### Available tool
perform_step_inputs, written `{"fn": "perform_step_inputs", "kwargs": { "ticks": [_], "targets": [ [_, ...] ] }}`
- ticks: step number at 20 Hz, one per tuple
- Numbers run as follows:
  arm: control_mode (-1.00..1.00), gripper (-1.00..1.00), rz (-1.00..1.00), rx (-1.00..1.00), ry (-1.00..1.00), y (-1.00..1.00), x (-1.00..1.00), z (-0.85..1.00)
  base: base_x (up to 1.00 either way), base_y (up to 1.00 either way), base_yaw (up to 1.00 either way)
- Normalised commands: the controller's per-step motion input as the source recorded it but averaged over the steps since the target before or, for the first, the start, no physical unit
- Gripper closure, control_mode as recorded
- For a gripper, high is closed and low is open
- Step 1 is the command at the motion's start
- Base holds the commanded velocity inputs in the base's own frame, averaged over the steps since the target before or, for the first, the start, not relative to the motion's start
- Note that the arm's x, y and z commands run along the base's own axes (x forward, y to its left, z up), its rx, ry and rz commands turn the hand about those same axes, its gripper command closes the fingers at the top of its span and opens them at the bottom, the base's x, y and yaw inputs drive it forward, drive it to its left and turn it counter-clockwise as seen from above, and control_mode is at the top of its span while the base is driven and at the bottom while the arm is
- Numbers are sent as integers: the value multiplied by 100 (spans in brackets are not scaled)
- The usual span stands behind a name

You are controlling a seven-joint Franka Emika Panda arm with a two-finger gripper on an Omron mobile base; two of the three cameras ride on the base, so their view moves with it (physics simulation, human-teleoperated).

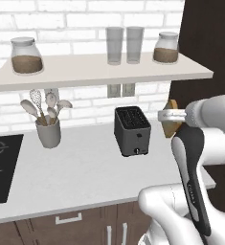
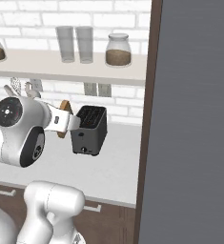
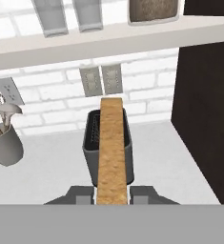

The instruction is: Start the toaster. Once the lever pops up, take the bread to the plate on the dining counter.

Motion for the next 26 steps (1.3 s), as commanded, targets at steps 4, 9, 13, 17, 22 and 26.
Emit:
{"fn": "perform_step_inputs", "kwargs": {
  "ticks": [4,9,13,17,22,26],
  "targets": [
    [100,100,0,0,0,0,-8,0,-11,0,0],
    [100,100,0,0,0,0,0,0,-35,18,17],
    [100,100,0,0,0,0,0,0,-28,29,67],
    [100,100,0,0,0,0,0,0,-40,11,95],
    [100,100,0,0,0,0,0,0,-18,0,100],
    [100,100,0,0,0,0,0,0,-17,0,100]
  ]
}}
